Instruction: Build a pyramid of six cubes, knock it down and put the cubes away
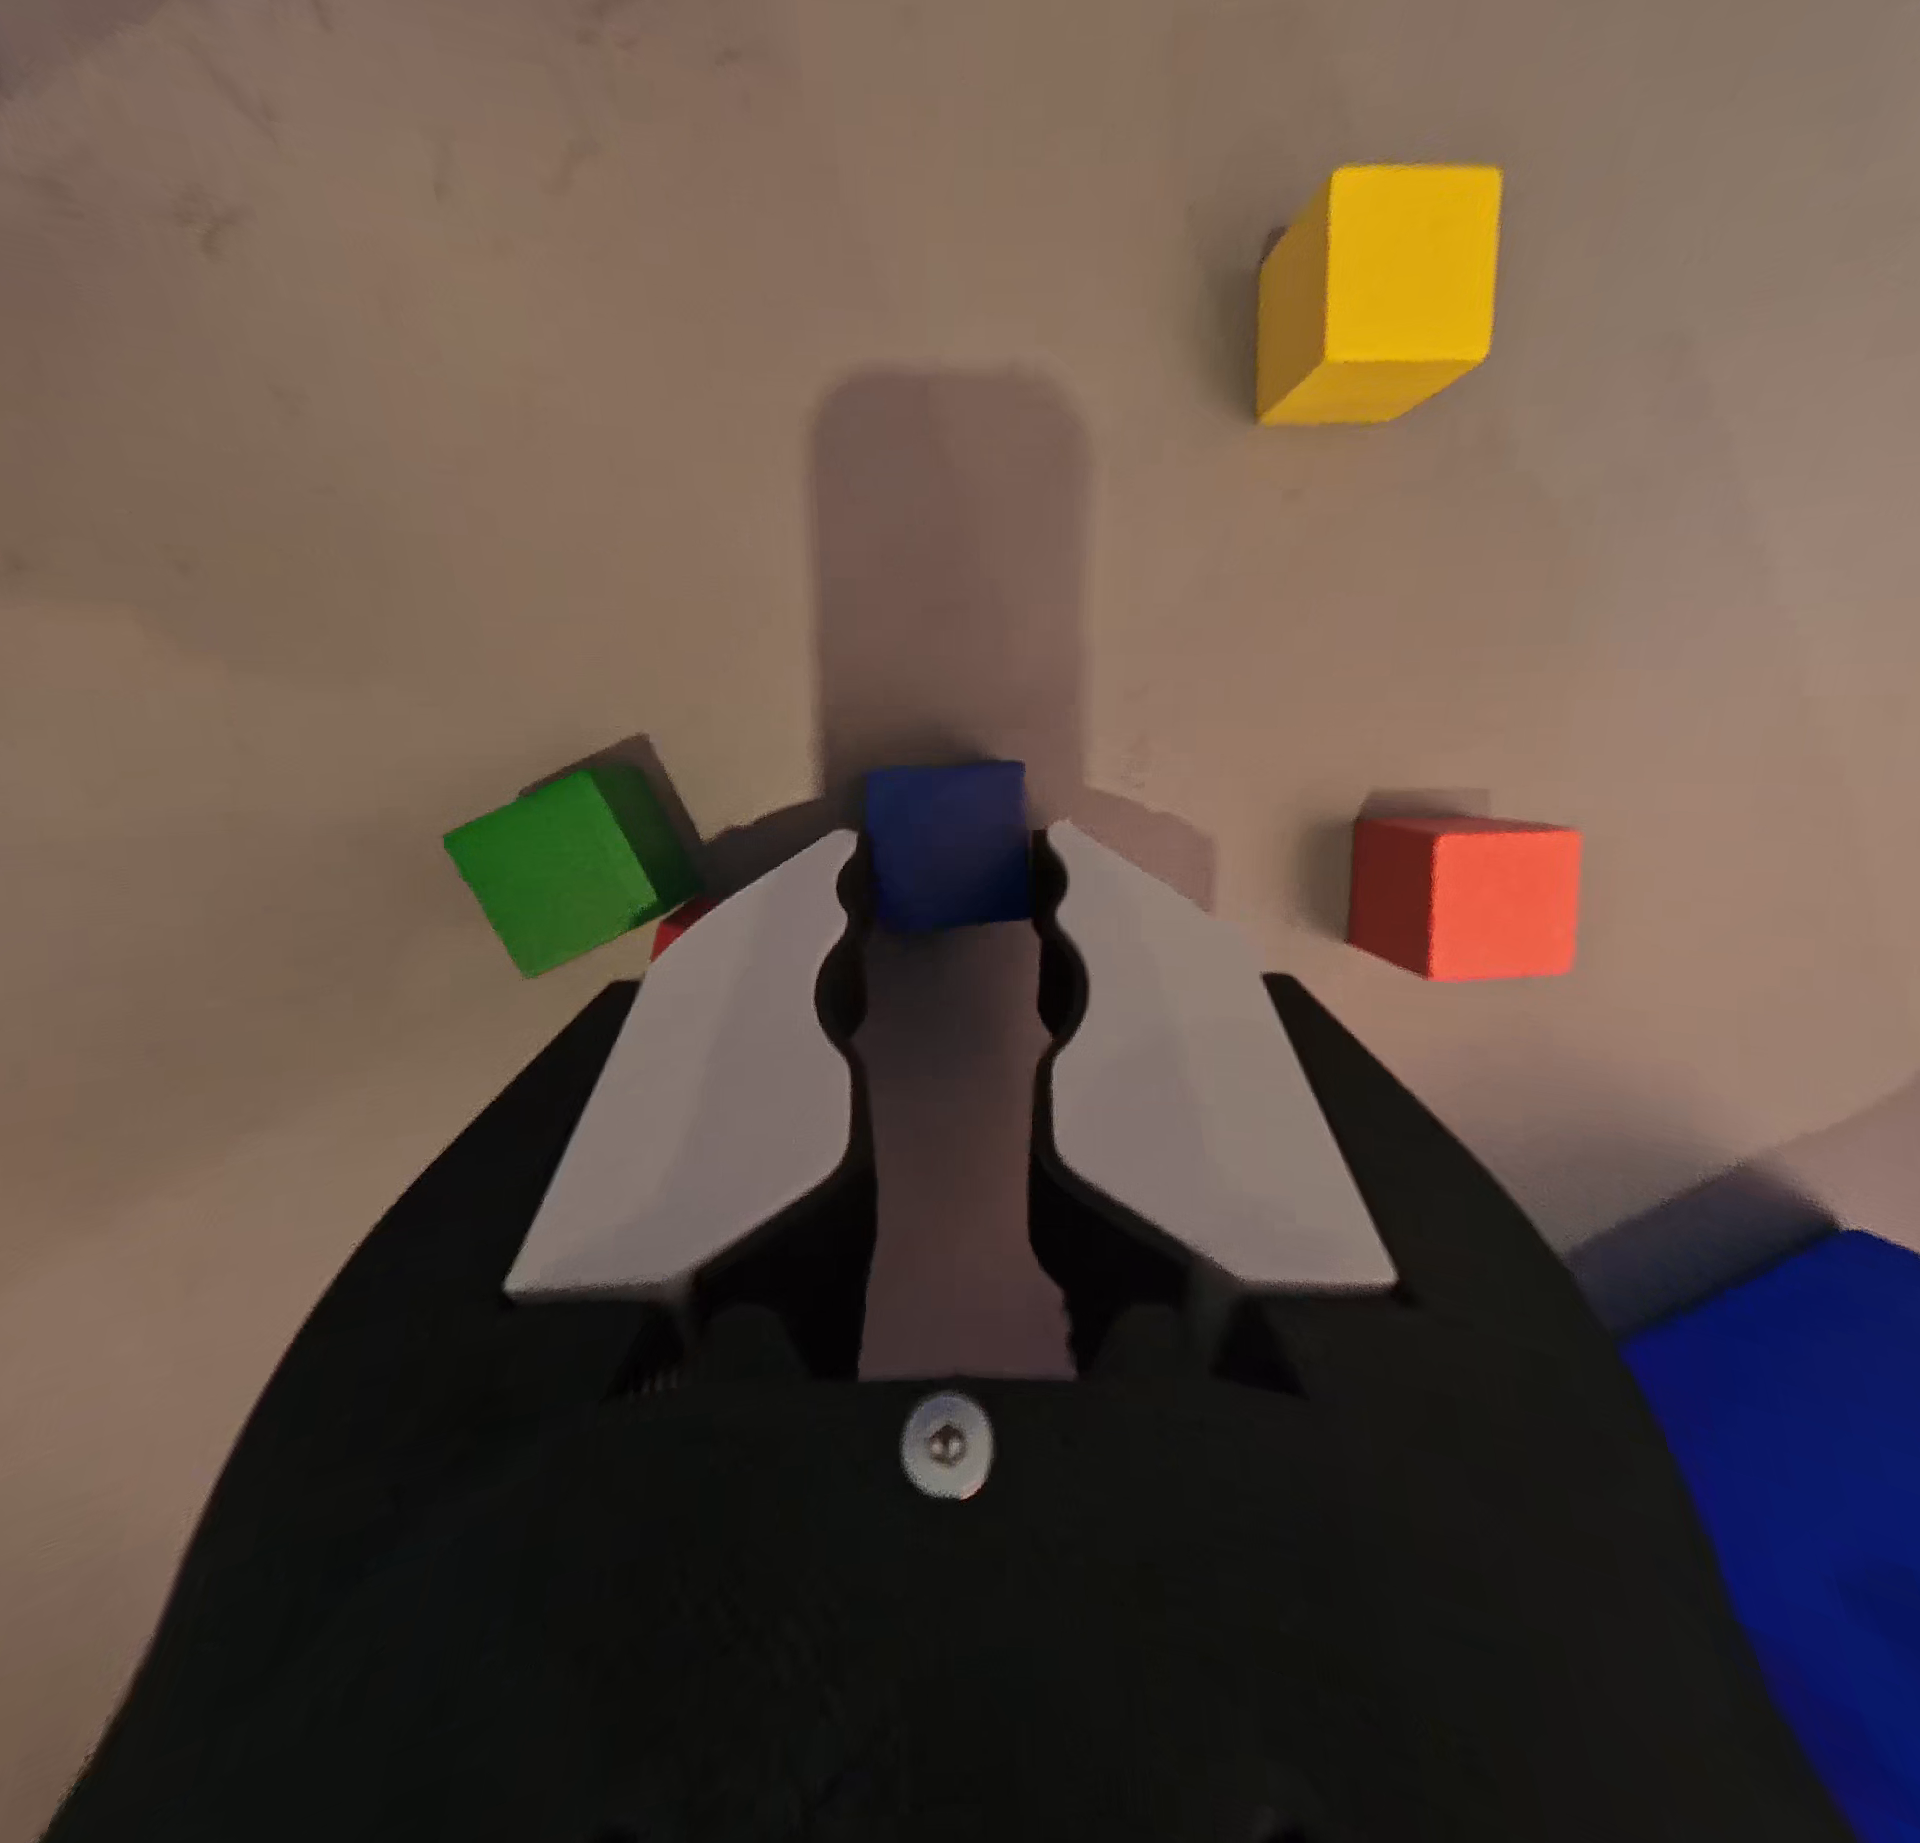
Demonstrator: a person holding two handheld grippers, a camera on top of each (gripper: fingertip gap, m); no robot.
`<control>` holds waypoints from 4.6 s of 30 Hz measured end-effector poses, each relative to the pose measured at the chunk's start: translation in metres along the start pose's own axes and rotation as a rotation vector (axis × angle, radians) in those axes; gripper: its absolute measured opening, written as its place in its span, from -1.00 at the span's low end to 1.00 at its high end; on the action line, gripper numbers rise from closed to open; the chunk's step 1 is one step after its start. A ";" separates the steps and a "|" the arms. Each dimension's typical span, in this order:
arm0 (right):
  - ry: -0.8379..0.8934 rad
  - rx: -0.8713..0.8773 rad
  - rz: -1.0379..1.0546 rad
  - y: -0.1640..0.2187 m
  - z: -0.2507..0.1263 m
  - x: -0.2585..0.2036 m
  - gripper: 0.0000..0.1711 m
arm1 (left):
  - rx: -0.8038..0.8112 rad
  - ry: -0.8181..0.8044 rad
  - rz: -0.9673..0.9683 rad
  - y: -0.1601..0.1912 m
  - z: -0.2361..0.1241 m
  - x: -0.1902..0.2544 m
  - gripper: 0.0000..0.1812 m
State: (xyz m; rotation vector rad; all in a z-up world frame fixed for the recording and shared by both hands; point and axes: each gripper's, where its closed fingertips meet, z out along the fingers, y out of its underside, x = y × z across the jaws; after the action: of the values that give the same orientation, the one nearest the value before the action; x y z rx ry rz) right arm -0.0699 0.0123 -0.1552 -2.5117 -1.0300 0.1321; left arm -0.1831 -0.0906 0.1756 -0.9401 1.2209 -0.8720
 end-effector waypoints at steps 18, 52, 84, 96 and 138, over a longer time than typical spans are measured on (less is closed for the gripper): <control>0.293 0.413 0.141 -0.014 -0.178 0.059 -0.66 | -0.003 0.002 0.013 -0.003 -0.003 0.003 -1.00; 0.484 0.473 0.147 0.016 -0.208 0.098 -0.45 | -0.032 0.014 0.006 0.002 -0.001 0.005 -1.00; 0.224 0.481 0.140 -0.024 -0.196 0.021 -0.65 | -0.024 0.021 0.022 -0.003 -0.007 0.007 -1.00; 0.067 0.125 0.566 0.130 -0.119 0.129 -0.64 | -0.050 0.030 0.020 0.004 -0.001 0.011 -1.00; -0.133 0.030 -0.236 -0.005 -0.007 -0.061 -0.66 | -0.095 0.055 0.041 0.014 0.005 0.016 -1.00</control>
State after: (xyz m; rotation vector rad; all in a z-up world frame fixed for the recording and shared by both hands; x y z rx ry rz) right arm -0.1150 -0.0288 -0.1510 -2.3590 -1.3583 0.2449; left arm -0.1750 -0.0992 0.1576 -0.9689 1.3339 -0.8177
